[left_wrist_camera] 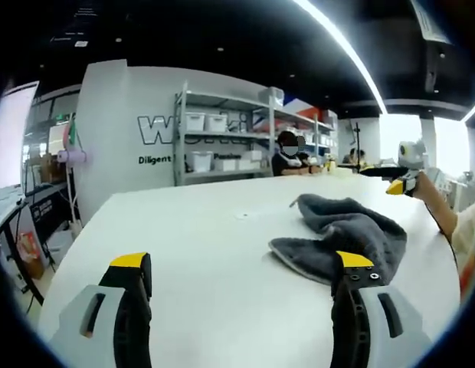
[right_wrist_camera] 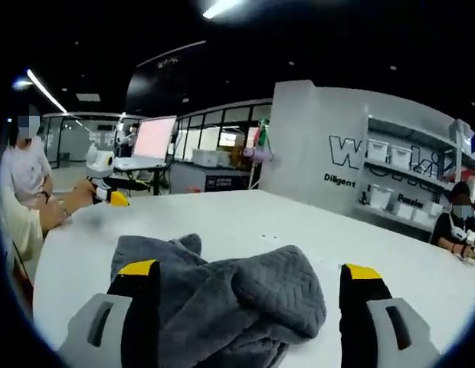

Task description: Fold the towel on the table until its edges align and the towel forms a compact rectangular stack.

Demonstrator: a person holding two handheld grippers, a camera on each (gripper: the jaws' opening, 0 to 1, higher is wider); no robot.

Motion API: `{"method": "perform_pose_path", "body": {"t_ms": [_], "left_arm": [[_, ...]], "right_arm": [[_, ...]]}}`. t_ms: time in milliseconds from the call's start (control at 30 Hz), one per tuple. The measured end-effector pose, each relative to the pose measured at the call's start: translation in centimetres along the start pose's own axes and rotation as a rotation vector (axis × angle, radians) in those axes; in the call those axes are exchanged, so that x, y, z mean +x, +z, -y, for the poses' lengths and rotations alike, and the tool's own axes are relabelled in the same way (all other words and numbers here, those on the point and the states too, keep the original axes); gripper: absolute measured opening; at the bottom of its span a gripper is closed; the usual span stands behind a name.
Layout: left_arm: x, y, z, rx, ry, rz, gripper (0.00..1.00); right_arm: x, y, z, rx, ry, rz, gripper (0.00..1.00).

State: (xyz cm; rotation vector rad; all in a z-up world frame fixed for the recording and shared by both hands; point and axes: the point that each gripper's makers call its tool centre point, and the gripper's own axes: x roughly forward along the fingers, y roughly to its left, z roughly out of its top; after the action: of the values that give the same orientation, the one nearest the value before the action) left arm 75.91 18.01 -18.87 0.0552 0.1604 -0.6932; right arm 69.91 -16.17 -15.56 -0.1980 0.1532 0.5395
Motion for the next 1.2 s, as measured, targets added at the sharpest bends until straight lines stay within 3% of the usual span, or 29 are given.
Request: {"method": "perform_pose_path", "body": {"t_ms": [200, 700, 933, 1200], "left_arm": [[0.4, -0.7, 0.0, 0.006, 0.01, -0.032, 0.99], [1.1, -0.8, 0.1, 0.012, 0.018, -0.037, 0.98], [2.9, 0.5, 0.7, 0.04, -0.012, -0.034, 0.89], [6.1, 1.0, 3.0, 0.089, -0.117, -0.068, 0.73]], "right_arm": [[0.0, -0.9, 0.5, 0.0, -0.02, -0.025, 0.99], [-0.6, 0.3, 0.1, -0.007, -0.007, 0.009, 0.99], [-0.7, 0.5, 0.1, -0.013, -0.003, 0.01, 0.99], [-0.7, 0.6, -0.2, -0.017, 0.003, 0.013, 0.99]]}}
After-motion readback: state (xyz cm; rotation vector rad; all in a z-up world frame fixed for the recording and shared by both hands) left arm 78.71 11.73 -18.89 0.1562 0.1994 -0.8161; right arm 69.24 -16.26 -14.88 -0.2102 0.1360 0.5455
